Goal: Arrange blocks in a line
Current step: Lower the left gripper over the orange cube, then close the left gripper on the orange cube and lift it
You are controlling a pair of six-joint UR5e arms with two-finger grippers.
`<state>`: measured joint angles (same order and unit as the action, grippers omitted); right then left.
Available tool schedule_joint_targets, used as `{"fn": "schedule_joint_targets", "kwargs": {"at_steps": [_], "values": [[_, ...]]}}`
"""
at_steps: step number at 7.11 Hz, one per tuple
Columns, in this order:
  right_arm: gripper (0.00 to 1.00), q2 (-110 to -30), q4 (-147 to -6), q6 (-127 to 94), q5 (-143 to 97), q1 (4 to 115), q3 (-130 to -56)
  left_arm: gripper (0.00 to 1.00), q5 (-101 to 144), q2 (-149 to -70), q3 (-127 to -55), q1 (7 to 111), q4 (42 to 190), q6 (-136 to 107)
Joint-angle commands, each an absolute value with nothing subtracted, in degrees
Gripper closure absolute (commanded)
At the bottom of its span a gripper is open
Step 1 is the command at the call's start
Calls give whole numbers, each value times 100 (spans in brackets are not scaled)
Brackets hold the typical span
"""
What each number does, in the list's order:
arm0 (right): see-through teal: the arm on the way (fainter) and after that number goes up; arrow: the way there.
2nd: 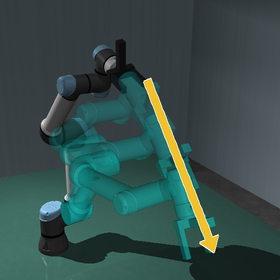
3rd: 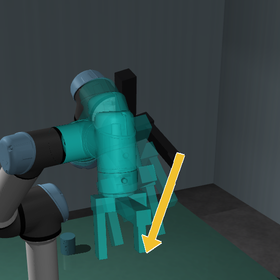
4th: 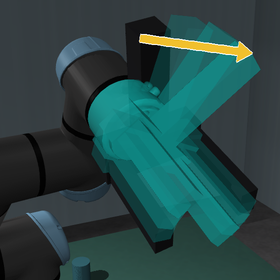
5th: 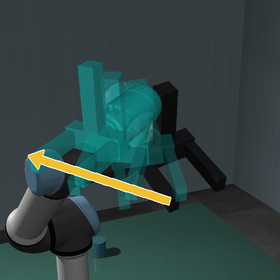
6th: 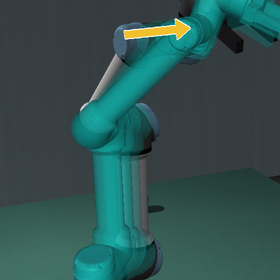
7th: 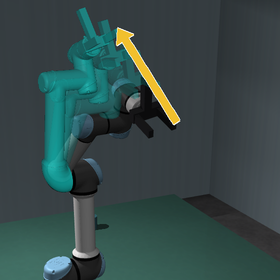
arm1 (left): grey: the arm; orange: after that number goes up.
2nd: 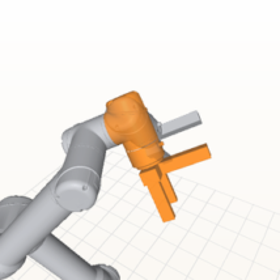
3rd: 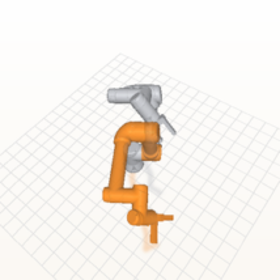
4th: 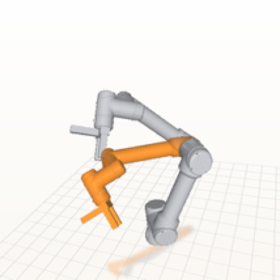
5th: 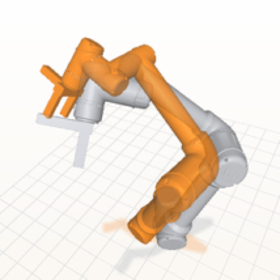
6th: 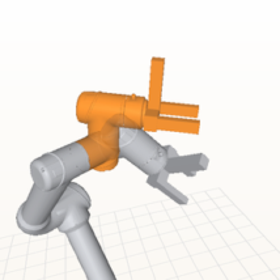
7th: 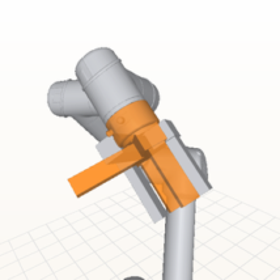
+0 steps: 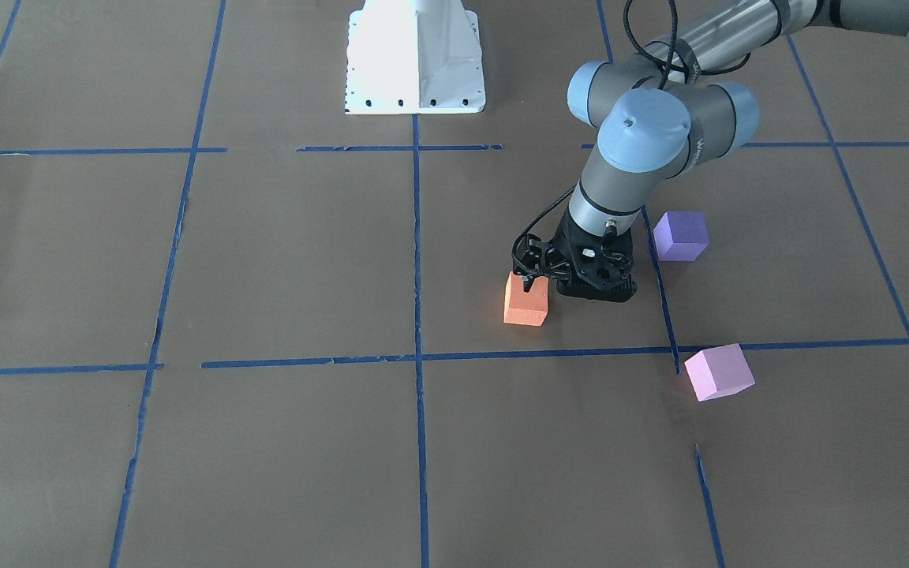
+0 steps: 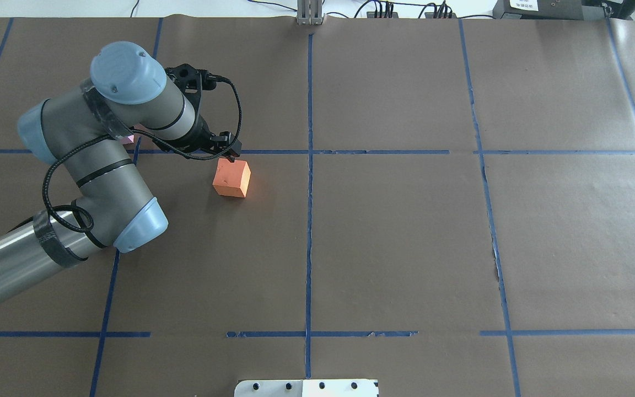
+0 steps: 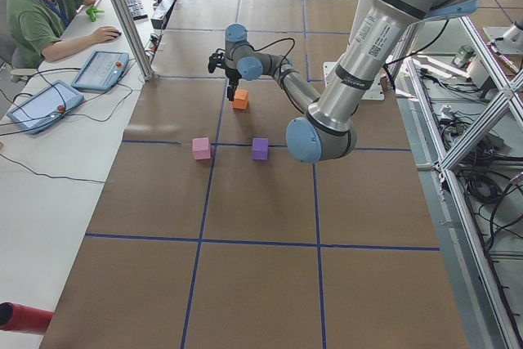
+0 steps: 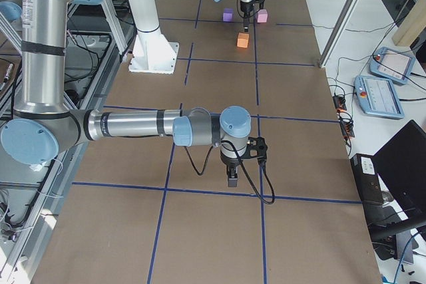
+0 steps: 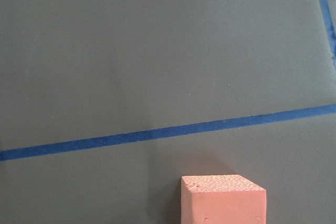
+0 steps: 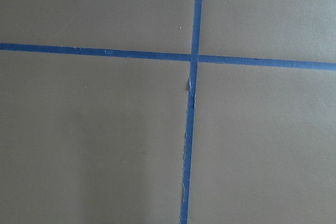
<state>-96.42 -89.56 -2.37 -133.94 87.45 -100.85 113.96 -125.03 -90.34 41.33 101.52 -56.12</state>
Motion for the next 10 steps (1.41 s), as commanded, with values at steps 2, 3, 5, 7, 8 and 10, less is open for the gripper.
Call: {"fn": "schedule_joint_targets", "kwargs": {"at_steps": [2, 3, 5, 7, 8, 10], "values": [[0, -9642, -8956, -237, -13395, 8745, -10090, 0, 11356, -12718, -8719, 3833, 10169, -6019], [0, -9642, -8956, -237, -13395, 8745, -10090, 0, 11355, -12709, -8640, 3736, 10169, -6116], [0, -9642, -8956, -237, -13395, 8745, -10090, 0, 11033, -12700, -8508, 3570, 10213, -6179], [0, -9642, -8956, -237, -13395, 8745, -10090, 6, 11004, -12700, -8403, 3560, 10476, -6240], [0, -9642, -8956, -237, -13395, 8745, -10081, 6, 11013, -12700, -8394, 3568, 10485, -6232], [0, -9642, -8956, -237, -13395, 8745, -10090, 4, 11013, -12700, -8385, 3691, 10485, -6231]]}}
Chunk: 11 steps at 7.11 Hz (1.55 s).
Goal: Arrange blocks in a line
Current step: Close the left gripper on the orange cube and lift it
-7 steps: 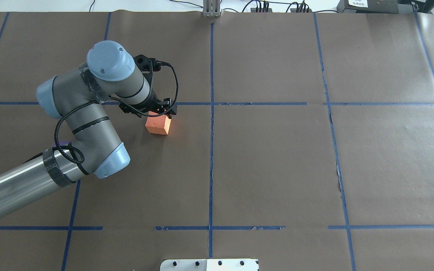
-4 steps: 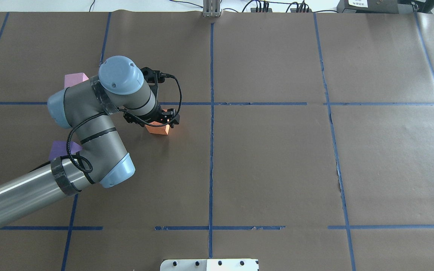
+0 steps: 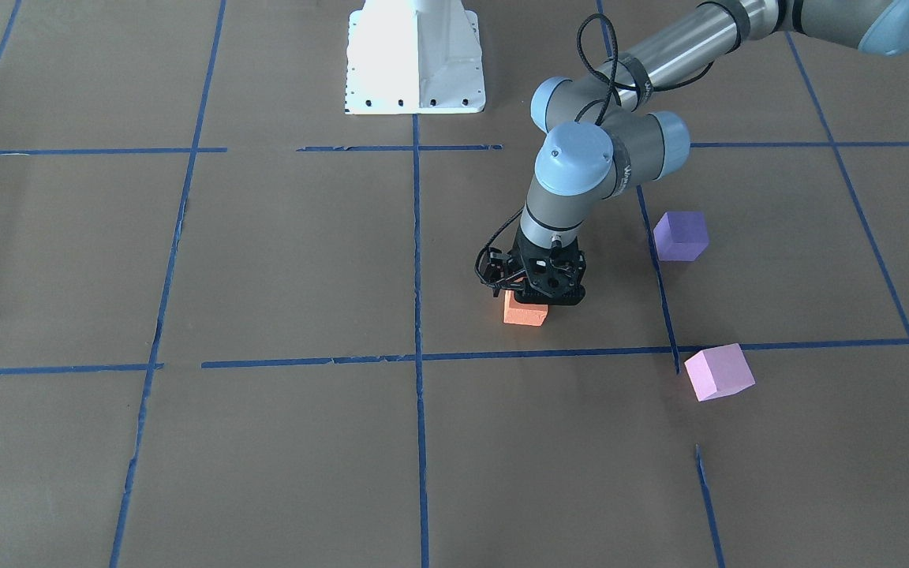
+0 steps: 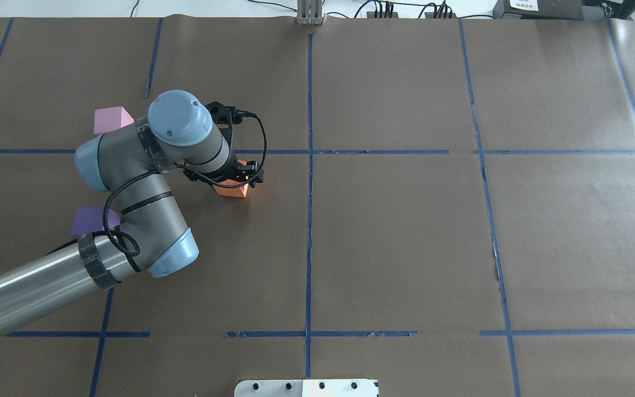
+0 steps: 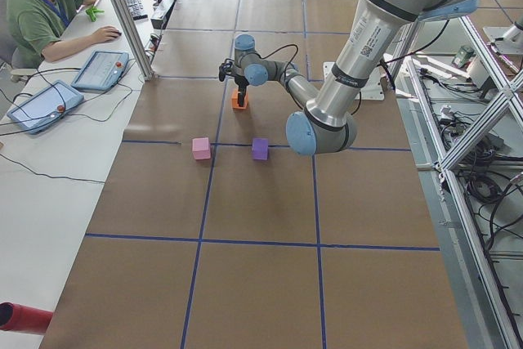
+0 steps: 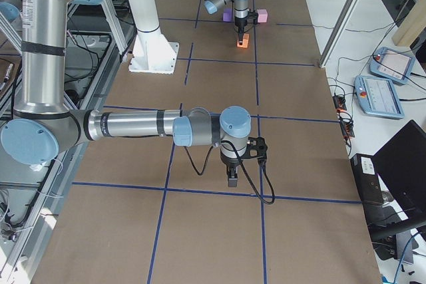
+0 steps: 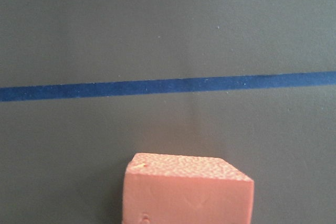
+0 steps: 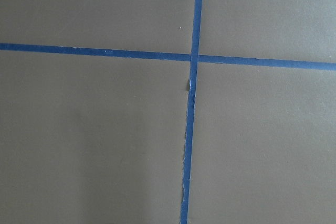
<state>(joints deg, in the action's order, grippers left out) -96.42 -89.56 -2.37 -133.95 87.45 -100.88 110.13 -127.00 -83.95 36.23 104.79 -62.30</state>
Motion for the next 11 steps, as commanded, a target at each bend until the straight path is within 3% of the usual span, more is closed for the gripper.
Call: {"fn": "schedule_joint_targets", "kwargs": {"at_steps": [1, 5, 6, 7, 8, 9, 11], "values": [[0, -9642, -8956, -237, -13395, 8745, -10090, 3, 11013, -12700, -8341, 3718, 10485, -6205], [0, -9642, -8956, -237, -13403, 8745, -10081, 6, 11039, -12779, -8235, 3691, 10494, -6179], [0, -9642, -8956, -237, -13395, 8745, -10090, 16, 11048, -12779, -8235, 3683, 10494, -6170], [0, -9642, -8956, -237, -13395, 8745, -10090, 38, 11065, -12788, -8235, 3674, 10503, -6092], [0, -9642, -8956, -237, -13395, 8745, -10090, 79, 11370, -12779, -8253, 3700, 10486, -6073], [0, -9642, -8956, -237, -13395, 8745, -10081, 88, 11852, -12718, -8314, 3839, 10442, -5978], [0, -9642, -8956, -237, -13395, 8745, -10081, 87, 11953, -11861, -9076, 4636, 10179, -5959]]}}
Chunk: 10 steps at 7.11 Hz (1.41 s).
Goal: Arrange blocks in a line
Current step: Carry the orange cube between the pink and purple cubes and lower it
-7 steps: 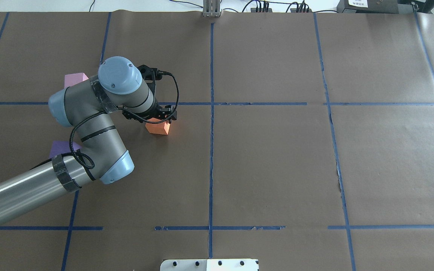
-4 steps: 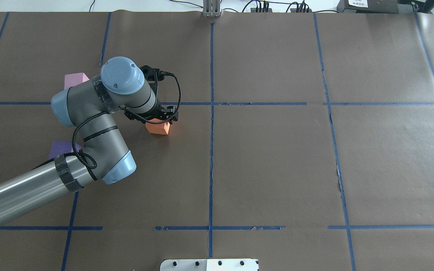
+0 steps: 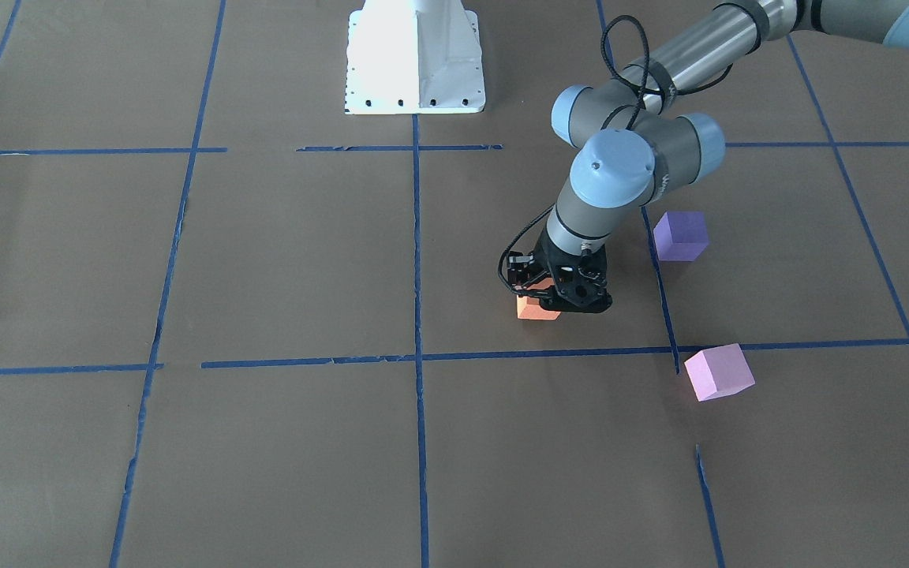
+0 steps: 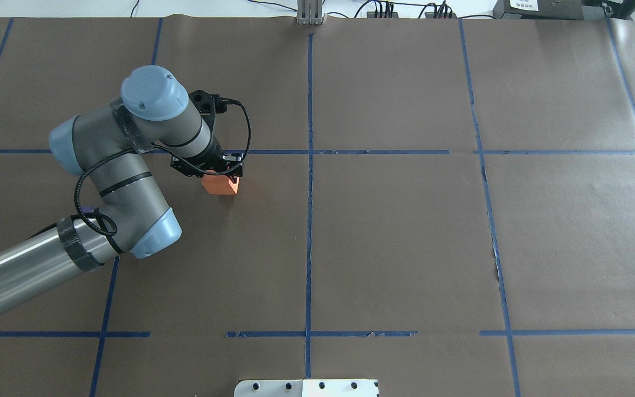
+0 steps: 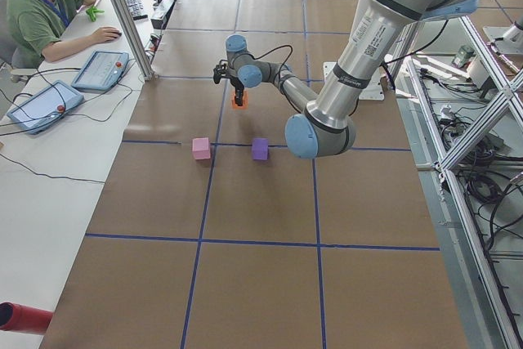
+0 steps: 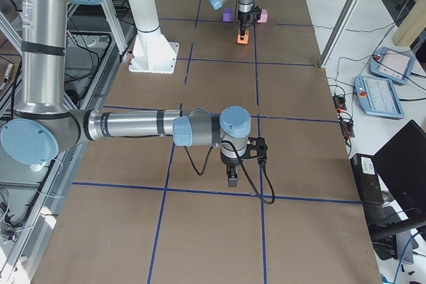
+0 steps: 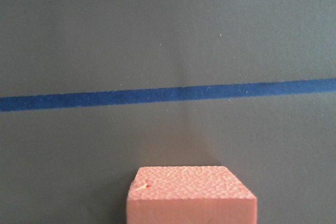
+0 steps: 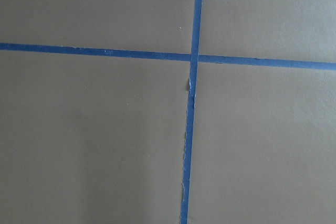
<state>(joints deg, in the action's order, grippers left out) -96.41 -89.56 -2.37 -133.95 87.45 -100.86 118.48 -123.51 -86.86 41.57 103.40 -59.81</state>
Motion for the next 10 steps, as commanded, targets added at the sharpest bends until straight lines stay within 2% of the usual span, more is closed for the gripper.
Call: {"fn": "schedule_joint_targets", "kwargs": {"at_steps": [1, 3, 4, 7, 8, 9, 10], "values": [[0, -9642, -8956, -237, -13395, 8745, -10081, 86, 11962, -11517, -9157, 4980, 10178, -5654], [0, -9642, -8956, -237, -13395, 8745, -10090, 81, 12189, -11102, -9115, 5107, 10256, -5196], [0, -9642, -8956, -237, -13395, 8745, -10090, 75, 12199, -11083, -9019, 5063, 10266, -5029], [0, -9642, -8956, -237, -13395, 8745, -10090, 76, 12199, -10908, -8956, 5062, 10292, -4660], [0, -9642, -8956, -237, -13395, 8745, -10081, 64, 12199, -10864, -8947, 5054, 10292, -4606], [0, -9642, -8956, -237, -13395, 8745, -10081, 1, 12208, -10872, -8947, 5054, 10335, -4675], [0, -9642, -8956, -237, -13395, 8745, -10081, 0, 12208, -10872, -8956, 5054, 10362, -4711]]}}
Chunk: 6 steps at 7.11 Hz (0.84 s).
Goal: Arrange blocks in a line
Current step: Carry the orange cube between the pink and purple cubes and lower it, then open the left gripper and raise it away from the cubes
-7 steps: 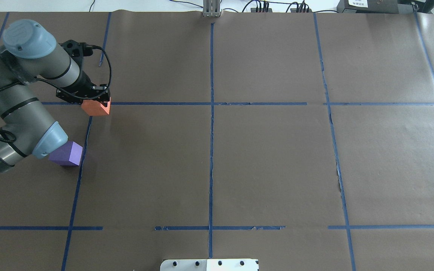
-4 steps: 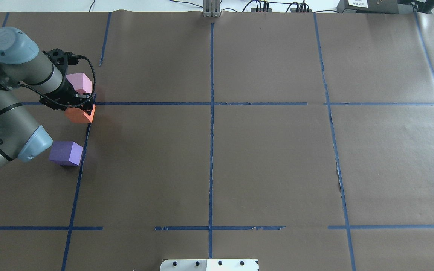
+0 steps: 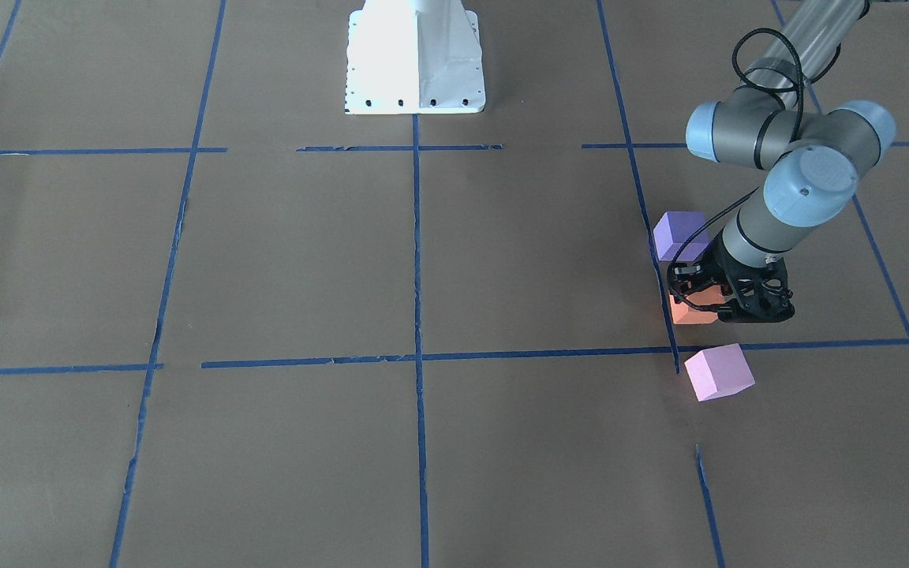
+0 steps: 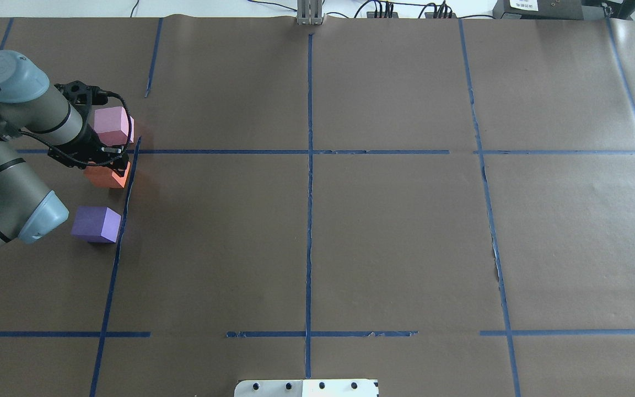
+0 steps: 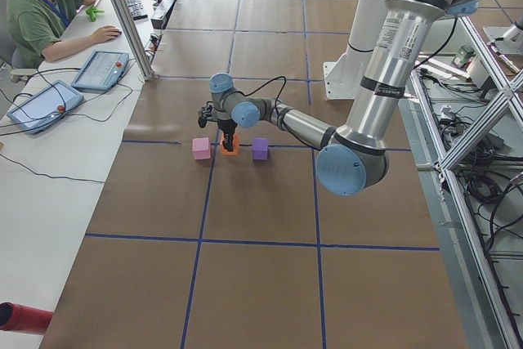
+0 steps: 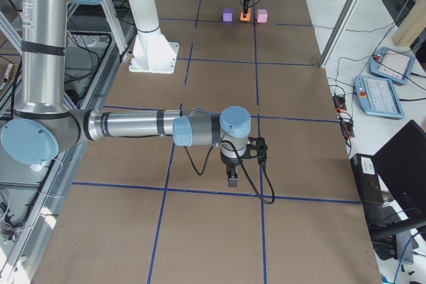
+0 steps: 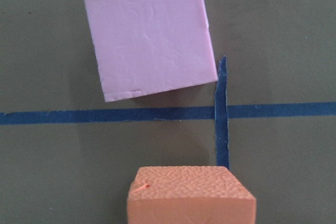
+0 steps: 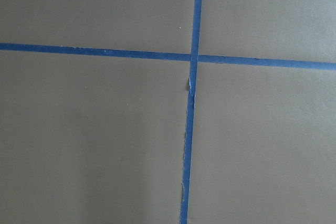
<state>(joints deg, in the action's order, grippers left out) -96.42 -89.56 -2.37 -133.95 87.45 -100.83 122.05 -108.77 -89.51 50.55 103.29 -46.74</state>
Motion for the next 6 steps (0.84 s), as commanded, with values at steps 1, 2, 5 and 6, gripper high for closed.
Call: {"fn": "schedule_joint_targets", "kwargs": {"at_steps": [1, 2, 5, 6], "values": [[0, -9642, -8956, -237, -13395, 8745, -10081, 0, 12217, -10863, -9026, 5080, 10345, -4694], [0, -9642, -8956, -237, -13395, 8745, -10081, 0, 12417, -10863, -9157, 5219, 10284, -4641], [0, -9642, -8956, -237, -13395, 8745, -10081, 0, 12472, -10557, -9834, 6499, 9235, -2842], [0, -9642, -8956, -237, -13395, 8745, -10081, 0, 12472, -10234, -9791, 7000, 9063, -1769]]}}
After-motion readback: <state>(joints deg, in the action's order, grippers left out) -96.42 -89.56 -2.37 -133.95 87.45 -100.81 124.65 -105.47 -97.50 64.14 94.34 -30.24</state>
